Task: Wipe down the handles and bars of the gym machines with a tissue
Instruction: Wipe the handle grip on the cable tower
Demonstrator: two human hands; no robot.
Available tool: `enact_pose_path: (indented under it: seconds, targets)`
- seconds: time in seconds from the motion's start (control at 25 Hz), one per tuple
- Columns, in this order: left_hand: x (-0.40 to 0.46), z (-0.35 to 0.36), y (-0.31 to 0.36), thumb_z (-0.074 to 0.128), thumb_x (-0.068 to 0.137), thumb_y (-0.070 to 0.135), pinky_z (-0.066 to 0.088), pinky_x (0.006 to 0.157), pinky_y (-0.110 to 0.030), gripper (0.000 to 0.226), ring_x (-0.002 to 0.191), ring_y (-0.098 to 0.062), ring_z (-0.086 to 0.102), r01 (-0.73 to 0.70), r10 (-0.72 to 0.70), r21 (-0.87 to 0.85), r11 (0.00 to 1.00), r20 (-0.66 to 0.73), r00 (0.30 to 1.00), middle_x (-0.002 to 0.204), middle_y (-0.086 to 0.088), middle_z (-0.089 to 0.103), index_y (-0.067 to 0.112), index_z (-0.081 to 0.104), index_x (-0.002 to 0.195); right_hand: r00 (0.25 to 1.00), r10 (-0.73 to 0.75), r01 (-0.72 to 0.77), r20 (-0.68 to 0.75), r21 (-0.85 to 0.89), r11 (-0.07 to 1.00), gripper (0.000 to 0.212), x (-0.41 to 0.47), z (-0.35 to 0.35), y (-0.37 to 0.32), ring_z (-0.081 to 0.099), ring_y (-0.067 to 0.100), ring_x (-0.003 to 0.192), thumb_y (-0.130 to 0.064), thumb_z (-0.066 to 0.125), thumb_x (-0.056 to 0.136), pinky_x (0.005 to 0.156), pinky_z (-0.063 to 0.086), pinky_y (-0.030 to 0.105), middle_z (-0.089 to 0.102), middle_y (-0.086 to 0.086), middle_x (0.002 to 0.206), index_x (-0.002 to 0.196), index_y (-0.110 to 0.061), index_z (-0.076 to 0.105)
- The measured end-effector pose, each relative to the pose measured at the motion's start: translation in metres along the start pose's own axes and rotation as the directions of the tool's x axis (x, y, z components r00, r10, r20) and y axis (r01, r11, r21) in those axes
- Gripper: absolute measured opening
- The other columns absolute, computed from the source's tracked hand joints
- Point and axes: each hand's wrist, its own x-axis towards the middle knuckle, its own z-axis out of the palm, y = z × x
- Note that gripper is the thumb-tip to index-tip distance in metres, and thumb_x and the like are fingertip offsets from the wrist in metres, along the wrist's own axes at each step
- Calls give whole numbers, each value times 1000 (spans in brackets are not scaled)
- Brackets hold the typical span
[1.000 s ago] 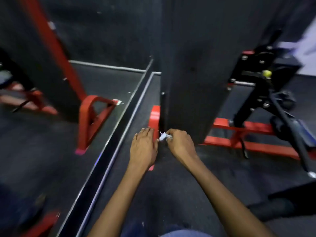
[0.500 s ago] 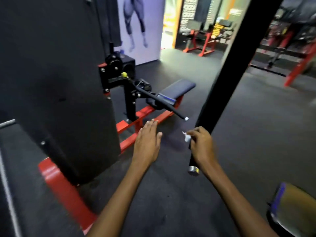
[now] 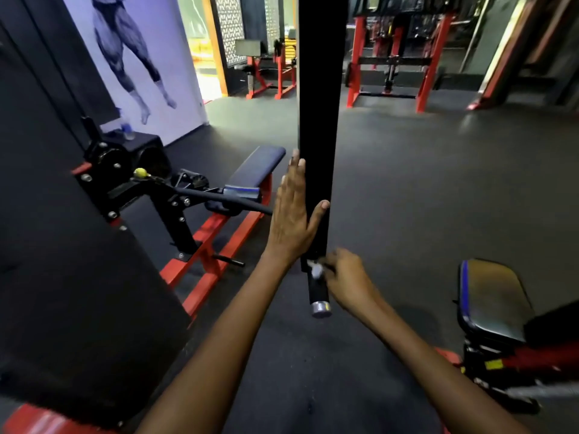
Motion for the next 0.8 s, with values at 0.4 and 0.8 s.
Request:
enact_pose_path:
  seconds: [0.4,0.8]
  targets:
    - [6,27,-23,62,89,30,10,121,-34,102,148,-8,-6,-36,35,-245,969,-10,999,156,21,-21,40,-21,147,949,94,-114,-302,-51,992,19,-2,24,-21,43,9,59,-7,56,87,63,33,29,48,-6,69,76,-15,70]
    - [11,36,-43,61,90,22,6,121,-32,100,148,-12,-7,-157,181,-399,903,24,983,157,18,-22,37,-19,149,955,192,-243,-227,-222,944,18,-13,19,-14,52,31,98,5,54,83,82,41,30,59,17,100,91,-1,69]
